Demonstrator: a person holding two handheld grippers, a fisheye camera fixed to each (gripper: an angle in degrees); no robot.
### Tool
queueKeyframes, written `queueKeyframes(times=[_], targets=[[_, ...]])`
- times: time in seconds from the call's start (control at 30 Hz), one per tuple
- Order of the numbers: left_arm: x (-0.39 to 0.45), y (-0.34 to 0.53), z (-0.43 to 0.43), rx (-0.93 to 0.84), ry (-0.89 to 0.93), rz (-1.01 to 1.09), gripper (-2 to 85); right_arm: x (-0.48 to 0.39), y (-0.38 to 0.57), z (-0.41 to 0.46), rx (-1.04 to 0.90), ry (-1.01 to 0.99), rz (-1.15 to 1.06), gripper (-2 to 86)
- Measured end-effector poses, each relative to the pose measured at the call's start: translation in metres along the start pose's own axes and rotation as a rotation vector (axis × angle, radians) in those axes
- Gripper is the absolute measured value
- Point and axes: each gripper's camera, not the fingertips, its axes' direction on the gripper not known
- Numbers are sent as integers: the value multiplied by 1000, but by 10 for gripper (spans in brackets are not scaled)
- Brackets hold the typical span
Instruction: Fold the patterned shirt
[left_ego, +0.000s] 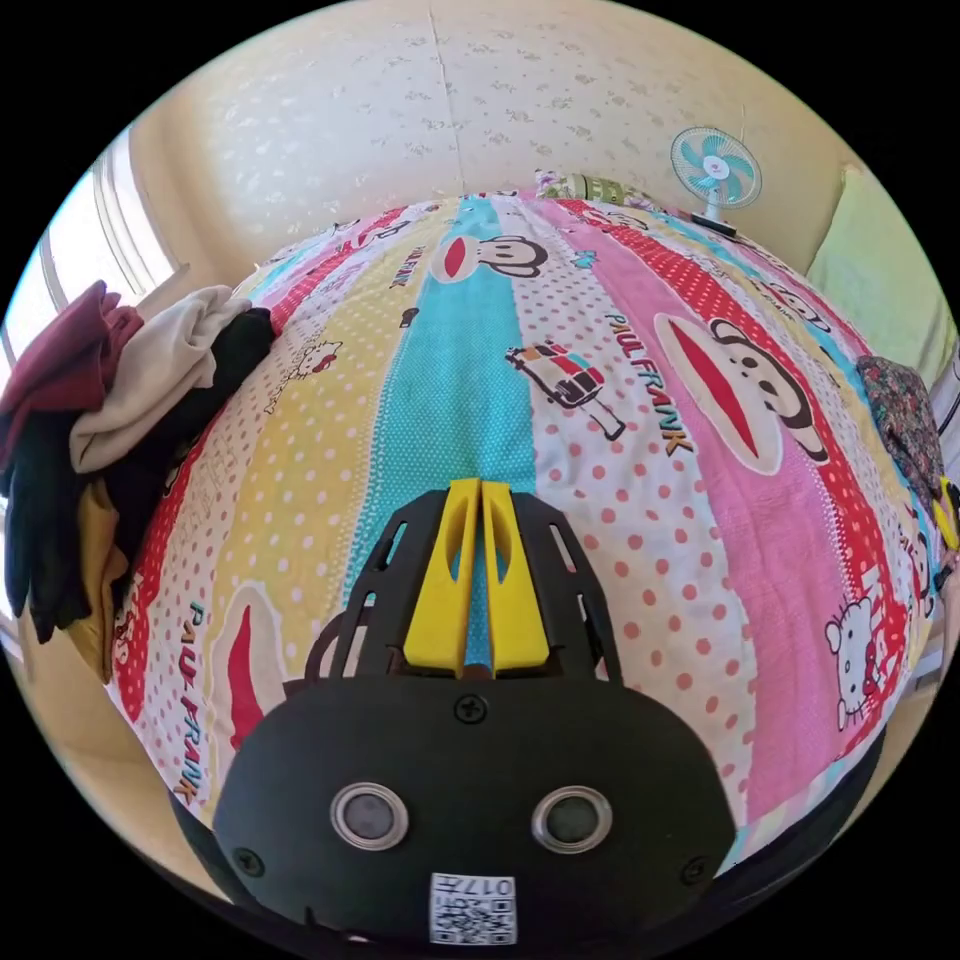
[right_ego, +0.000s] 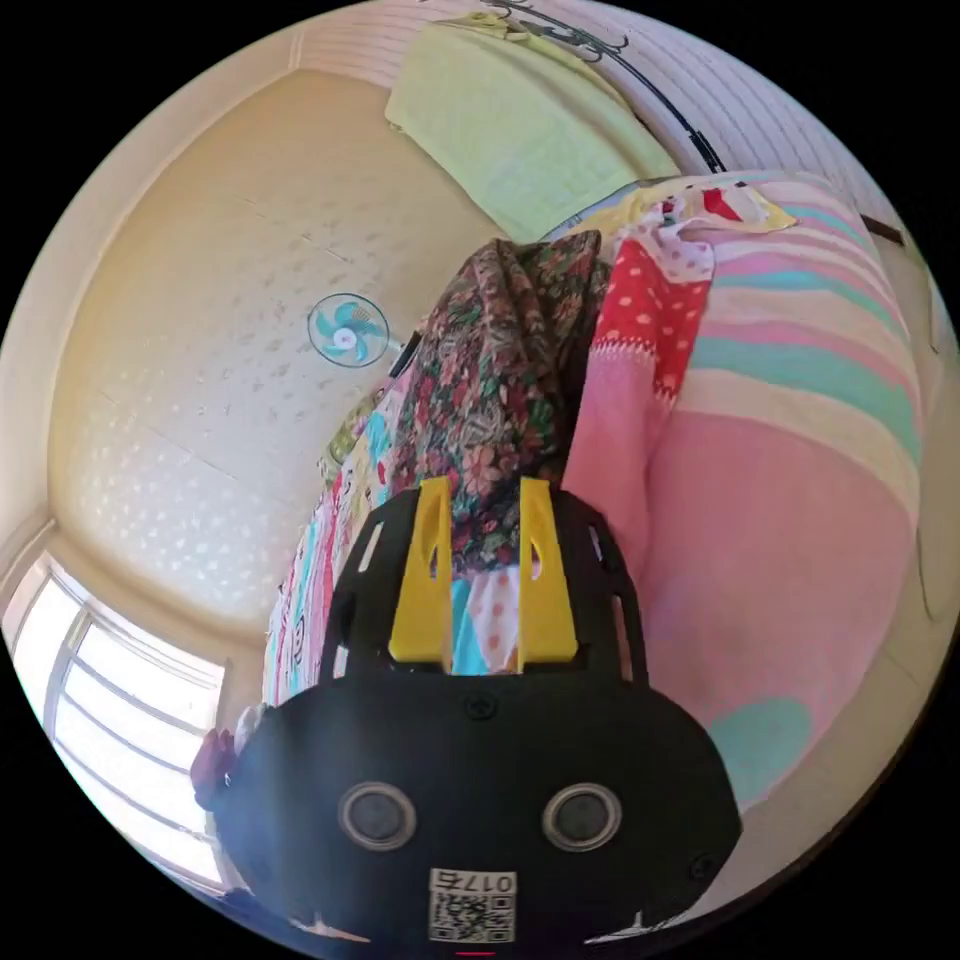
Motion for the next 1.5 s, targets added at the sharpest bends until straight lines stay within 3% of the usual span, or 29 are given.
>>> queueKeyframes(times=[0.13, 0.23, 0.33, 0.4, 0.5, 0.57, 0.6, 0.67, 0.73, 0.83, 0.9, 0.97, 1.03, 1.1, 1.13, 1.17, 1.23, 1.33, 1.5], targets=[[-40, -12, -10, -4, 141, -62, -10, -11, 11, 35, -32, -128, 27, 90], [-78, -16, -13, -1, 298, -131, -10, -92, 55, 44, 40, -525, -172, 44], [-102, -20, -19, -2, 373, -164, -10, -211, 136, 73, -133, -452, -487, 37], [-111, -23, -25, -2, 383, -169, -10, -261, 207, 89, -272, -521, -646, 36], [-124, -25, -37, 10, 387, -168, -9, -307, 351, 101, -653, -747, -903, 39], [-139, -23, -45, 23, 432, -182, -8, -313, 486, 92, -1087, -892, -1135, 45], [-153, -19, -51, 37, 506, -200, -6, -310, 518, 88, -1176, -883, -1193, 48], [-183, -4, -59, 74, 715, -227, -2, -276, 624, 68, -1333, -677, -1398, 57], [-229, 31, -70, 135, 1021, -284, 8, -251, 674, 55, -1332, -488, -1466, 67], [-276, 96, -104, 311, 1170, -342, 43, -233, 695, 37, -1178, -338, -1413, 97], [-285, 126, -132, 391, 1174, -264, 61, -234, 680, 32, -979, -300, -1336, 107], [-281, 144, -156, 410, 1119, -170, 85, -231, 640, 39, -657, -198, -1144, 119], [-262, 153, -172, 360, 1043, -78, 116, -222, 617, 61, -526, -144, -989, 132], [-242, 151, -169, 280, 1065, -22, 135, -213, 614, 109, -617, -106, -876, 169], [-230, 149, -163, 206, 1109, -8, 143, -206, 630, 156, -790, -53, -822, 178], [-225, 149, -161, 175, 1132, -12, 145, -197, 659, 191, -846, 91, -849, 179], [-223, 159, -159, 208, 1173, -85, 147, -204, 698, 193, -691, 239, -967, 161], [-227, 166, -159, 226, 1189, -112, 138, -214, 743, 174, -612, 311, -985, 72], [-226, 169, -172, 241, 1175, -73, 137, -194, 779, 134, -714, 292, -1067, 28]])
